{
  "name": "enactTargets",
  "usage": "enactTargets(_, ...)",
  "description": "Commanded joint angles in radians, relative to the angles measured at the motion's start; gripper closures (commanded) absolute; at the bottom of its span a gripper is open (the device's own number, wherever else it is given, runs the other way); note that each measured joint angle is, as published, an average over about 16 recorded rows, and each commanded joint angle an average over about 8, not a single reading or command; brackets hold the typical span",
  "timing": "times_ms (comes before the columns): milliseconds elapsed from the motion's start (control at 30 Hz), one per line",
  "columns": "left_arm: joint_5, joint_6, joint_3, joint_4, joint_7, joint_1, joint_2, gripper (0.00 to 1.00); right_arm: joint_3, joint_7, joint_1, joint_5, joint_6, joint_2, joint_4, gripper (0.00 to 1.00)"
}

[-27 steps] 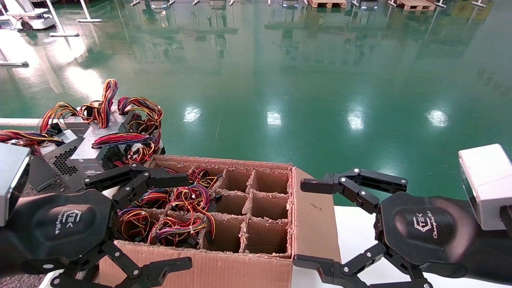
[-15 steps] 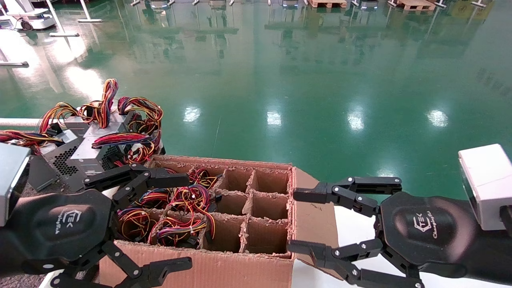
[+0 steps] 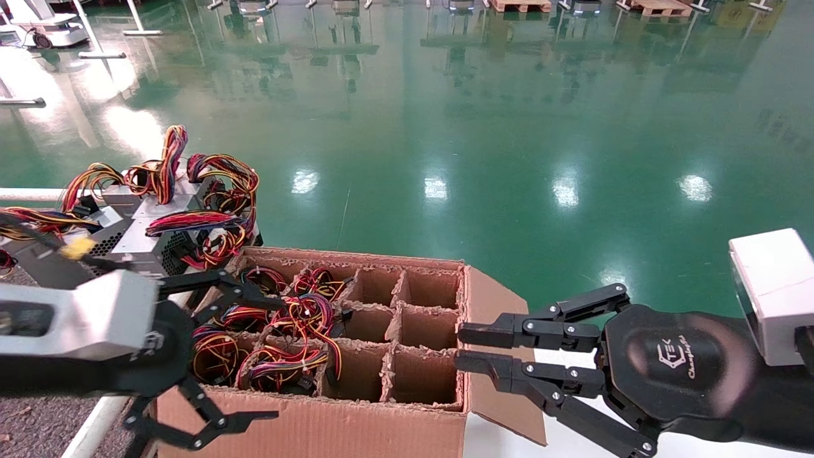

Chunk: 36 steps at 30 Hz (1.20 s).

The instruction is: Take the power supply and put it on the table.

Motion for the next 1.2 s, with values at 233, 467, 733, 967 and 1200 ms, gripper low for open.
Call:
enactTargets(233,0.087,0.004,0.126,0.087,0.079,-0.106,0.074,0.00,0.000,0.000,0.000,0.000,0.000,0.000,0.000,1.00)
enactTargets(467,0.184,0.001,0.231,0.143,0.154,-0.177,0.109,0.00,0.000,0.000,0.000,0.000,0.000,0.000,0.000,0.60)
enactTargets(733,0.203,-0.021,0.277,0.218,0.207,-0.194,0.123,0.59,0.000,0.000,0.000,0.000,0.000,0.000,0.000,0.00)
enactTargets(967,0.193,-0.036,0.281,0.272,0.233,-0.185,0.136,1.00,0.000,0.000,0.000,0.000,0.000,0.000,0.000,0.00)
enactTargets(1200,0.200,-0.048,0.287,0.306,0.258,-0.178,0.142,1.00,-0.001,0.000,0.000,0.000,0.000,0.000,0.000,0.00)
